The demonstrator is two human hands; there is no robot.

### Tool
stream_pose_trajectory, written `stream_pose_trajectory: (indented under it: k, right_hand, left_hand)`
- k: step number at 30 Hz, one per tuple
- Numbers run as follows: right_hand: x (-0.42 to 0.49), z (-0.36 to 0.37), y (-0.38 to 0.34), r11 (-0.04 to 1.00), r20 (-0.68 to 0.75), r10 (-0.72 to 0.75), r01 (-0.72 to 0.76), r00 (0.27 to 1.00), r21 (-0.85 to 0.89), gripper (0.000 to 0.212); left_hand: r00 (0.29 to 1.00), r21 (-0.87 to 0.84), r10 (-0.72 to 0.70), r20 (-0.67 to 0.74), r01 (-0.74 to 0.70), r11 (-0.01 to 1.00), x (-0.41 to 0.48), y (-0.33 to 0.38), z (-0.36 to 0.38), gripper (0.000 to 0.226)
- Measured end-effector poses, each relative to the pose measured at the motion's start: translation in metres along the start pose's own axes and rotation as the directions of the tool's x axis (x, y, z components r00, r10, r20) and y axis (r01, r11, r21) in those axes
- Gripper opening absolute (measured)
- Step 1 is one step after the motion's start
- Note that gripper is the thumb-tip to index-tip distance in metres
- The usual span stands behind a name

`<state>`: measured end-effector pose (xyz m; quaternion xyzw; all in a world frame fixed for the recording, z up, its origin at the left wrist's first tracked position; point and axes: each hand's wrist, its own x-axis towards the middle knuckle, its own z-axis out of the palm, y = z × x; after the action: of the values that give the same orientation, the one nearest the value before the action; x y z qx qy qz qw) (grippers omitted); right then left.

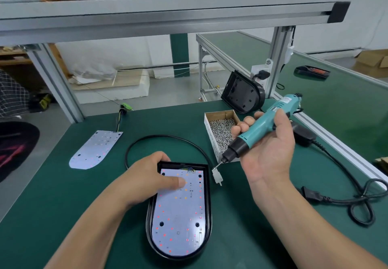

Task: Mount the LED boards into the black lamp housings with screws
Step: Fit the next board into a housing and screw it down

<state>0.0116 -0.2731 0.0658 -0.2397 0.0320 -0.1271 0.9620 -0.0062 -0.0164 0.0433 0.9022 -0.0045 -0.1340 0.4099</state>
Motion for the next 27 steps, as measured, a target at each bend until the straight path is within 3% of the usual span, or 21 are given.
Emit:
stream_pose_trajectory:
  k: [3,9,27]
  right_hand:
    - [0.0,0.0,0.002,1.0,0.013,0.002,-0.002,1.0,-0.019,0.036]
    - [-0.002,-0.003,0.01,0.995,0.08,-0.013,0.021,0.997,-0.1,0.043]
    - [-0.004,-0.003,0.04,0.96,0.173,-0.026,0.073,0.985,-0.271,0.038]
  left_hand:
    - [1.0,0.044,-0.022,-0.01,0.022,0.999,-0.001,0.001,0.0,0.053]
    - [0.999,-0.034,-0.018,0.035,0.019,0.999,0.0,0.003,0.002,0.047]
    - [0.999,-0.062,-0.012,0.041,0.014,0.998,0.002,-0.003,0.004,0.052]
